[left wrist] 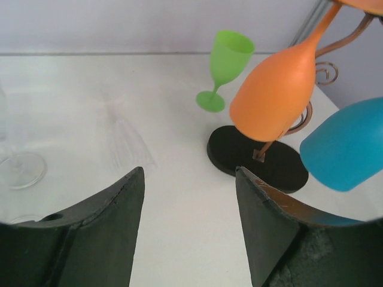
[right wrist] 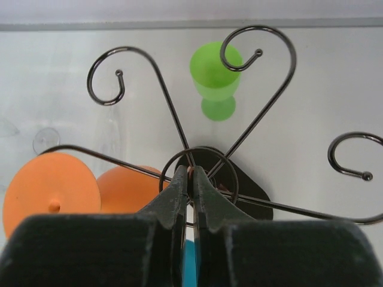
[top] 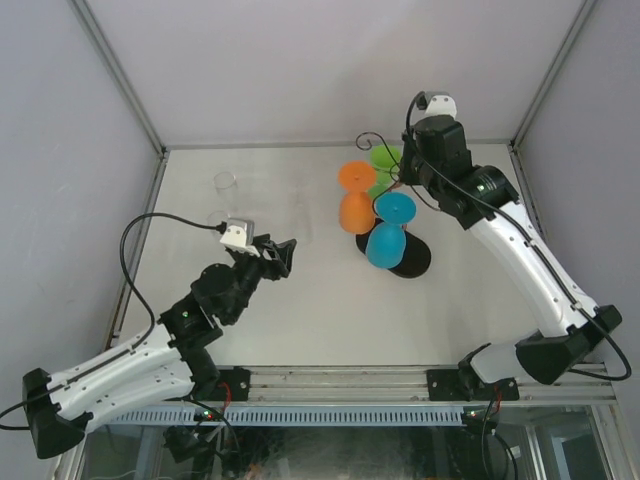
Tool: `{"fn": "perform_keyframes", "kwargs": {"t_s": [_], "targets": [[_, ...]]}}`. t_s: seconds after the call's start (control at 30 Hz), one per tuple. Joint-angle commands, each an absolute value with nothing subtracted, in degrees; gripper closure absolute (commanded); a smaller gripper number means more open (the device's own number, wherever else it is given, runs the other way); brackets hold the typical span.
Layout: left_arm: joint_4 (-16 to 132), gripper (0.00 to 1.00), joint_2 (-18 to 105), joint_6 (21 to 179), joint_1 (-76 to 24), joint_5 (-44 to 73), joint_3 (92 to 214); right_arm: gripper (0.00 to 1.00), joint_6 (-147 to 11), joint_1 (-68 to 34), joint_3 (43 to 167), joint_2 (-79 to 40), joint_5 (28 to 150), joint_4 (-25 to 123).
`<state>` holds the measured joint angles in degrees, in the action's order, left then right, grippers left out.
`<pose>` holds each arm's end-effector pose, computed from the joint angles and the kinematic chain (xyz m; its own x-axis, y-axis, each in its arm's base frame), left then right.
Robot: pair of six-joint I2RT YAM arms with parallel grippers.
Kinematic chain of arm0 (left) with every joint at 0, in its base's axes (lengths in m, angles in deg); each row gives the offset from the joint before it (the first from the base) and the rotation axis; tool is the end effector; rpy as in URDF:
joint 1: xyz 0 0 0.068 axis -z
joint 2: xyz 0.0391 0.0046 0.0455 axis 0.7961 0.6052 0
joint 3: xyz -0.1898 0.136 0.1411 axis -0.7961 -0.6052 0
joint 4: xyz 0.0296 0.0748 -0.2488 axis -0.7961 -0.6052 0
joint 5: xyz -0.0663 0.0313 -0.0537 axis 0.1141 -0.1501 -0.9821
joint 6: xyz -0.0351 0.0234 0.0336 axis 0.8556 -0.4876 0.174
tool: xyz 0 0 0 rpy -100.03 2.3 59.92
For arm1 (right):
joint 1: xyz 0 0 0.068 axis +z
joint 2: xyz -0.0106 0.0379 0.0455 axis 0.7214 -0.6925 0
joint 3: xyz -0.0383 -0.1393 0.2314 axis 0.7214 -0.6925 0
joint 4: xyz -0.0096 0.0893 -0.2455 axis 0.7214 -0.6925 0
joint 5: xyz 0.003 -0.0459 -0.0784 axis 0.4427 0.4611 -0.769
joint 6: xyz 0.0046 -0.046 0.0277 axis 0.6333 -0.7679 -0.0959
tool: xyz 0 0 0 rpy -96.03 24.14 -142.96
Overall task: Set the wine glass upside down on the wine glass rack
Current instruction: Turn the wine glass upside down at the wine rack.
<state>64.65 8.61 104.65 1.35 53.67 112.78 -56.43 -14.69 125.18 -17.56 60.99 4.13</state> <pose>0.1184 -0.1322 0.3063 -0.1149 -0.2578 -0.9593 0.3758 0.8827 -0.2822 0.2449 0.1353 0.4505 -0.4585 0.0665 -0.8862 -0.0882 0.9889 0.1199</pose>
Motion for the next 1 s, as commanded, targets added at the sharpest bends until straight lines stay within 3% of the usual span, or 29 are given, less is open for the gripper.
{"fn": "perform_keyframes", "kwargs": {"t_s": [0.0,0.6,0.97], "targets": [[56.5,0.34,5.5,105.9,1.6,57.6,117.5,1.0,-53.4,-13.8,132.4,-20.4,60.9,15.3],[43.5,0.34,-2.1,102.6,1.6,63.8,122.8,1.0,-52.5,-10.5,146.9,-34.2,59.7,14.5],[36.9,0.33,-4.4,100.8,1.6,65.9,125.7,1.0,-51.4,-10.6,141.5,-33.7,61.5,15.0]]}}
